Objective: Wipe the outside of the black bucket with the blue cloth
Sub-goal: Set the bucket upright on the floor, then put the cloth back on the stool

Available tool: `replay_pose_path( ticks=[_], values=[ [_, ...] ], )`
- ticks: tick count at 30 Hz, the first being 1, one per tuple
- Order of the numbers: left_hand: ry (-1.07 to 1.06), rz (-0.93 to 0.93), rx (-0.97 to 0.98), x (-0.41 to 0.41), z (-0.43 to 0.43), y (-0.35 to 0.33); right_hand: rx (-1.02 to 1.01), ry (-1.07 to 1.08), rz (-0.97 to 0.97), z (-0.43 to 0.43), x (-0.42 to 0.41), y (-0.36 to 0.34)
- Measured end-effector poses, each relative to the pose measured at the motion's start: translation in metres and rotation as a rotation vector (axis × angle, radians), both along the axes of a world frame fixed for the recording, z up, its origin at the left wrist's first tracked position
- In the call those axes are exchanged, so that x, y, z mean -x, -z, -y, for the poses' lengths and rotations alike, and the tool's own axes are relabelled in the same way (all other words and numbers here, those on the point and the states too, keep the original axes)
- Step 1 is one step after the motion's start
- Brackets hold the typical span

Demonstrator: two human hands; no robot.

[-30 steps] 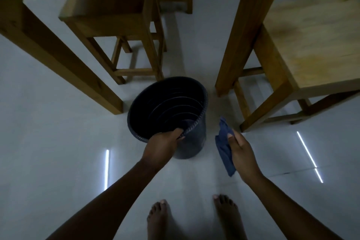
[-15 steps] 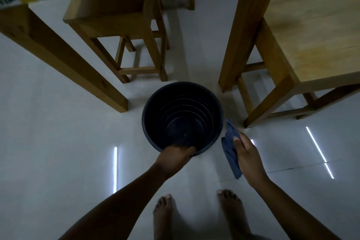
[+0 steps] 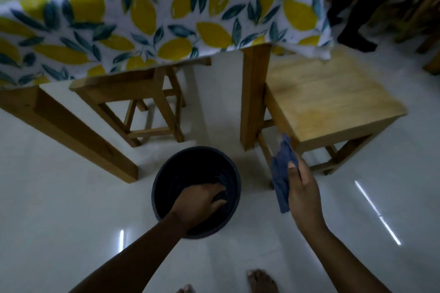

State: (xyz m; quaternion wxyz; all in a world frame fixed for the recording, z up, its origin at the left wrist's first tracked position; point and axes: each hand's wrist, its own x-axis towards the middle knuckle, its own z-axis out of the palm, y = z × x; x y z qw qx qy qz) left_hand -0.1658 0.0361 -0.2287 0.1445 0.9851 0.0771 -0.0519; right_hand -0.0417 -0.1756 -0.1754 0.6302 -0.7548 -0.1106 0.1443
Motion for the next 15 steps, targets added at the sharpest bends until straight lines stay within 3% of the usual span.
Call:
replay_pose_path(
  ticks=[6,9,15],
  values=[
    [-0.139,0.163,0.011,-0.051,0.014,-0.071,0.052,0.215,0.530,0.007,-0.054,-0.081],
    [-0.193,0.157,0.039,-0.064,0.022,-0.088,0.169,0.236,0.648,0.002,-0.094,-0.074],
    [-0.219,0.145,0.068,-0.067,0.034,-0.095,0.908,-0.207,0.532,-0.005,-0.127,-0.013]
  ],
)
